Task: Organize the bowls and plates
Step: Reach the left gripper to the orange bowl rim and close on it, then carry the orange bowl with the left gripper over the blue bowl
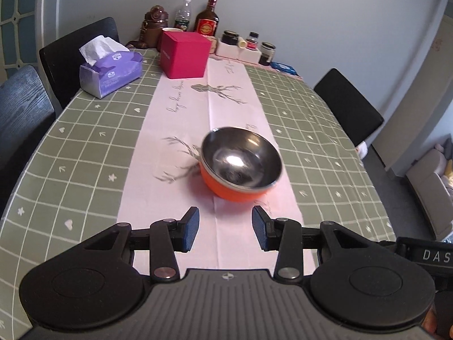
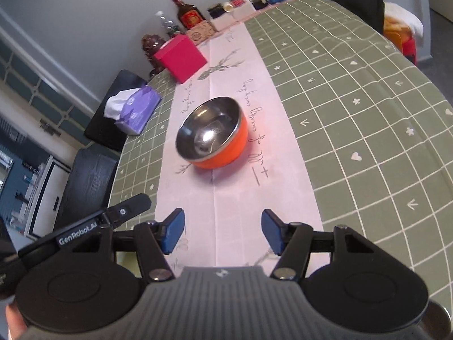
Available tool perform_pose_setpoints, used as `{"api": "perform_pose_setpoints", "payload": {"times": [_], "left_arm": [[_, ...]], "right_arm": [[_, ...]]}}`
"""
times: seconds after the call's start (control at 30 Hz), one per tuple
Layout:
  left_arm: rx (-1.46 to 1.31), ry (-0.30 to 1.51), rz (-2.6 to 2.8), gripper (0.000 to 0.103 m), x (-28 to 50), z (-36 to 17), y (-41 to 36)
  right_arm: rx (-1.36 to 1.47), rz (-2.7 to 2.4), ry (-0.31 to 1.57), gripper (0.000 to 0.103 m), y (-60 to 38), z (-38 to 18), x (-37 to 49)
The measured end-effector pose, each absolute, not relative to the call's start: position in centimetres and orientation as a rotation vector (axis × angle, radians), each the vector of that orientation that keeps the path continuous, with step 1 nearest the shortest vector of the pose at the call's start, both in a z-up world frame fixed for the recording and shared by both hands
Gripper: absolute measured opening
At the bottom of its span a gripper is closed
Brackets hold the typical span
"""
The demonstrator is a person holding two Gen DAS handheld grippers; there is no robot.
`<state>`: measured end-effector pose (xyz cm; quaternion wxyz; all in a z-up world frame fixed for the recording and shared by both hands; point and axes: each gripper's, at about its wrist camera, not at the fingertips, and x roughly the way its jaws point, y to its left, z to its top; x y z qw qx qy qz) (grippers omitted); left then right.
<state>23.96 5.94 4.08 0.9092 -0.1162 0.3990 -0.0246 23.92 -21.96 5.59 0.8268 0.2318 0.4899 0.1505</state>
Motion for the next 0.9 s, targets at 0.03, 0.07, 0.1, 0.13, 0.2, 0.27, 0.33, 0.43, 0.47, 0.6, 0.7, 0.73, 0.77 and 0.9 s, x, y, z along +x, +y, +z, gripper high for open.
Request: {"api": "perform_pose_setpoints", "payload": {"times": [0.03, 0.07, 0.1, 0.13, 0.2, 0.27, 0.33, 0.43, 0.47, 0.6, 0.7, 0.73, 0.77, 0.9], "left_arm": [[-0.237, 0.816, -0.037, 0.047, 24.7, 3.9, 6.1], [-0.238, 0.812, -0.026, 0.047, 25.3, 3.6, 6.2], [-0.242, 0.814, -0.017, 0.046, 25.9, 3.3, 6.3], [-0.249, 0.817, -0.014, 0.045, 26.6, 2.9, 6.4], [-0.263, 0.830, -0.003, 0.041, 27.9, 2.1, 6.6], [-0.271, 0.837, 0.021, 0.038, 29.2, 1.3, 6.8], [-0.273, 0.836, 0.035, 0.038, 30.4, 0.6, 7.0], [-0.260, 0.834, 0.058, 0.038, 32.0, -0.4, 7.0], [-0.262, 0.833, 0.060, 0.037, 32.5, -0.7, 7.0], [-0.274, 0.826, 0.058, 0.036, 34.1, -1.6, 7.0], [-0.278, 0.826, 0.057, 0.034, 34.9, -2.1, 6.8], [-0.273, 0.830, 0.058, 0.033, 35.1, -2.4, 6.7], [-0.267, 0.833, 0.059, 0.030, 35.3, -2.6, 6.7], [-0.258, 0.838, 0.042, 0.017, 35.7, -3.3, 6.4]], "right_arm": [[0.483, 0.307, 1.038, 0.055, -21.7, 5.4, 24.7], [0.474, 0.298, 1.035, 0.055, -21.5, 5.2, 25.5], [0.470, 0.290, 1.034, 0.055, -21.3, 4.9, 26.3], [0.470, 0.283, 1.033, 0.053, -21.1, 4.7, 26.9], [0.469, 0.273, 1.038, 0.051, -20.7, 4.1, 28.5], [0.466, 0.264, 1.043, 0.049, -20.4, 3.4, 30.0], [0.465, 0.275, 1.041, 0.043, -20.1, 2.9, 31.2], [0.455, 0.291, 1.038, 0.039, -19.5, 2.1, 32.8], [0.456, 0.289, 1.037, 0.039, -19.4, 1.8, 33.2], [0.473, 0.294, 1.041, 0.033, -18.8, 0.7, 34.8], [0.480, 0.290, 1.047, 0.029, -18.4, -0.1, 35.7], [0.481, 0.284, 1.051, 0.029, -18.2, -0.3, 36.0], [0.485, 0.282, 1.052, 0.029, -18.2, -0.6, 36.2], [0.496, 0.288, 1.064, 0.020, -17.8, -1.4, 36.5]]}}
